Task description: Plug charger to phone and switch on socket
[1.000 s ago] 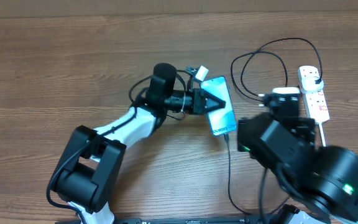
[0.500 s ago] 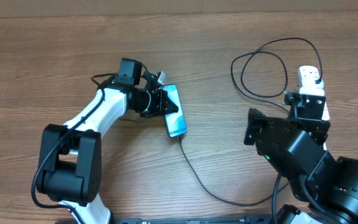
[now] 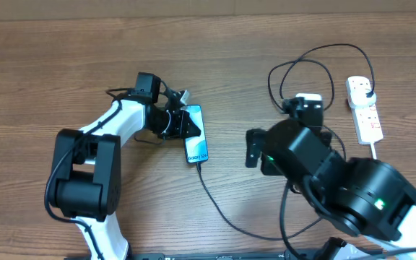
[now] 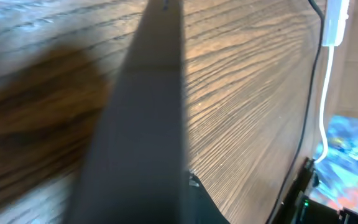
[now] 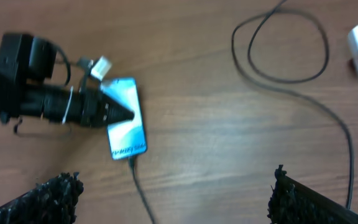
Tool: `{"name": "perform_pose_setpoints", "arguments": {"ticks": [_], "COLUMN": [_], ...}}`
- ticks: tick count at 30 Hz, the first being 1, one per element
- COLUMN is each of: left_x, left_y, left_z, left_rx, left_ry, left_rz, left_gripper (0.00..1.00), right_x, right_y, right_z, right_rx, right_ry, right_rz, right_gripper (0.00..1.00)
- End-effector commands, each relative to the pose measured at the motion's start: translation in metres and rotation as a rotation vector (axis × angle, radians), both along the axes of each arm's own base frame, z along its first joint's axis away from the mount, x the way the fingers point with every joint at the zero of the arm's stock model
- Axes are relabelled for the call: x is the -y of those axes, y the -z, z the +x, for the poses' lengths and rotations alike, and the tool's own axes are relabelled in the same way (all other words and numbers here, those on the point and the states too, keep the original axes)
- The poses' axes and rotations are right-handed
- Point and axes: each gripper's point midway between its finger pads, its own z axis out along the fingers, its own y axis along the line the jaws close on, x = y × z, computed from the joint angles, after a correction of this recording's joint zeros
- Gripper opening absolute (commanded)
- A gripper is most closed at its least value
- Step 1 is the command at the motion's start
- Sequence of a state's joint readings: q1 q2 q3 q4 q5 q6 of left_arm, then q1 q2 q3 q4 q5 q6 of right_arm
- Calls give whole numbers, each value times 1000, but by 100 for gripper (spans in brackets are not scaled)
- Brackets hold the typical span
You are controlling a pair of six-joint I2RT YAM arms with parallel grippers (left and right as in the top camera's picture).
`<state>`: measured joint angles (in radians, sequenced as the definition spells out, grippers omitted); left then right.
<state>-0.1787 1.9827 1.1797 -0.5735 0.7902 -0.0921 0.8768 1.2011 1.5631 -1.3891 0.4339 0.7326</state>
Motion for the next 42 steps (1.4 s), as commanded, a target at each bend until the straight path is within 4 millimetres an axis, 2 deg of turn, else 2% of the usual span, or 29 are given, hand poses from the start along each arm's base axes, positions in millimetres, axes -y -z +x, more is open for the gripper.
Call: {"name": "perform_pose_setpoints", "arguments": {"ticks": [1,6,14,24,29,33,37,42], "left_x": [1,-2,-2,8,8,10,4,-3], "left_y": [14,26,40,28,26,17,15,21], "left_z": [0,-2,-2,-9,-8,-10,-3,4], "left_rx": [0,-32,-44,64,90,106,97,80], "left_ry": [45,38,44,178,198,225,221,195], "left_rz": [-33,-27,-23,-128,-136,-175,-127,-46], "left_gripper": [12,19,21,22,24,26,36,42], "right_x": [-10,-13,-16,-32,-49,-60,-53,-39], "right_y": [9,12,9,7,21,38,40,40], "right_z": [-7,-10,-5,28,45,55,63,62], "right_rx": [-67,-101,-76,17,13,-11,2,-28], "right_ry": [-30,-6,2,51,58,60,141,186], "right_rz": [34,62,79,72,50,17,22,40], "right_gripper": [100,100,100,100,100,100,100,100]}}
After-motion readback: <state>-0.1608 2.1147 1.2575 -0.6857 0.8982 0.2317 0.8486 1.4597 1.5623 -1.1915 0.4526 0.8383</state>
